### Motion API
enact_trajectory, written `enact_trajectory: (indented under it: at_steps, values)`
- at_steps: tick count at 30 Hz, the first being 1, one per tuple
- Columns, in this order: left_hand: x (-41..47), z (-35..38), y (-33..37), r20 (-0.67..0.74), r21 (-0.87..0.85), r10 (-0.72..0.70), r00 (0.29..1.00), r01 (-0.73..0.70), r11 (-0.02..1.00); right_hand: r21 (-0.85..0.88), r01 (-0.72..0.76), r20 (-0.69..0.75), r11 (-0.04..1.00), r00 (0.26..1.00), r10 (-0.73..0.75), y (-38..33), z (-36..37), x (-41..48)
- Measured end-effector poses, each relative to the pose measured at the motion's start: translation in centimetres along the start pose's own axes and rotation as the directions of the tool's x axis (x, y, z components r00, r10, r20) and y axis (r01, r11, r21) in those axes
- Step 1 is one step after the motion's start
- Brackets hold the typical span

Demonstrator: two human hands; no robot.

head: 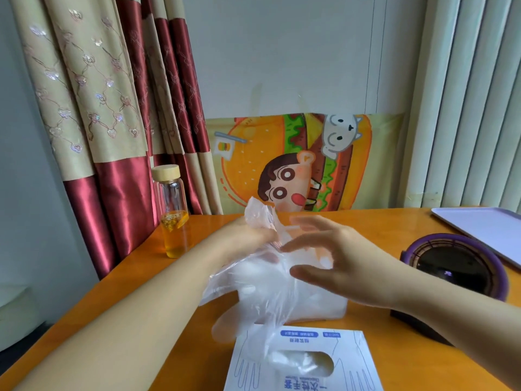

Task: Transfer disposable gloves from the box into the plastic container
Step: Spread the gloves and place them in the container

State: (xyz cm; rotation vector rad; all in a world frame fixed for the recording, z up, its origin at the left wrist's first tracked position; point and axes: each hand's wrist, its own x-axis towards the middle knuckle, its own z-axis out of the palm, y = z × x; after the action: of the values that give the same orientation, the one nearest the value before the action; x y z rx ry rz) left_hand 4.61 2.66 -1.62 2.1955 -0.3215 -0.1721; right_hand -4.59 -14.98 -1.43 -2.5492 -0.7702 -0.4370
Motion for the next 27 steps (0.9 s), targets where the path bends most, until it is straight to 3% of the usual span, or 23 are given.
enact_trajectory:
  at_steps: [4, 6, 10, 15, 16, 18, 19, 20, 21, 22, 24, 25, 27]
  values:
    - [0.8, -0.7, -0.3, 0.167, -0.081, -0.004, 0.986, 0.018, 0.997, -0.054, -0.111, -0.147, 0.992, 0.984, 0.102, 2.3, 0.1, 2.0]
    - [1.7, -1.5, -1.2, 0.174, -0.01, -0.006, 0.985, 0.008, 1.0, -0.054, -0.207, -0.121, 0.977, 0.973, 0.199, 4.3, 0.1, 3.0]
    - [3.5, -3.1, -3.2, 0.048, 0.042, -0.033, 0.998, 0.031, 0.999, -0.062, -0.333, 0.041, 0.941, 0.941, 0.336, 7.2, 0.4, 4.3]
    - [5.5, -4.2, -4.4, -0.147, 0.117, -0.061, 0.987, 0.079, 0.99, -0.173, -0.384, 0.129, 0.907, 0.904, 0.407, 9.7, 1.3, 5.7]
    - [5.6, -4.4, -4.5, -0.252, 0.175, -0.007, 0.968, 0.053, 0.983, -0.201, -0.394, 0.143, 0.897, 0.894, 0.425, 9.9, 1.4, 5.8]
    - [5.3, -4.2, -4.3, -0.438, 0.455, 0.298, 0.848, -0.076, 0.887, -0.261, -0.398, 0.183, 0.879, 0.874, 0.45, 10.5, 1.9, 6.2]
    - [4.9, -3.9, -3.7, -0.419, 0.591, 0.499, 0.759, -0.189, 0.784, -0.287, -0.392, 0.2, 0.874, 0.868, 0.455, 10.6, 2.1, 6.3]
    - [4.2, -3.4, -2.8, -0.31, 0.672, 0.643, 0.7, -0.317, 0.669, -0.31, -0.386, 0.215, 0.869, 0.862, 0.459, 10.6, 2.4, 6.4]
    - [3.4, -2.9, -1.8, -0.147, 0.698, 0.701, 0.698, -0.429, 0.574, -0.342, -0.373, 0.226, 0.863, 0.858, 0.461, 10.6, 2.6, 6.5]
    - [2.8, -2.1, -0.9, 0.029, 0.688, 0.665, 0.746, -0.498, 0.528, -0.389, -0.352, 0.237, 0.852, 0.855, 0.461, 10.5, 2.8, 6.7]
    - [2.9, -0.6, -0.5, 0.287, 0.67, 0.372, 0.883, -0.462, 0.58, -0.514, -0.28, 0.27, 0.811, 0.844, 0.463, 10.3, 3.0, 7.0]
    - [3.3, -0.1, -0.7, 0.357, 0.658, 0.197, 0.913, -0.396, 0.641, -0.567, -0.246, 0.291, 0.786, 0.833, 0.47, 10.3, 3.1, 7.1]
    - [4.3, 0.4, -1.2, 0.431, 0.662, -0.048, 0.901, -0.28, 0.695, -0.644, -0.179, 0.334, 0.744, 0.81, 0.483, 10.2, 3.2, 7.5]
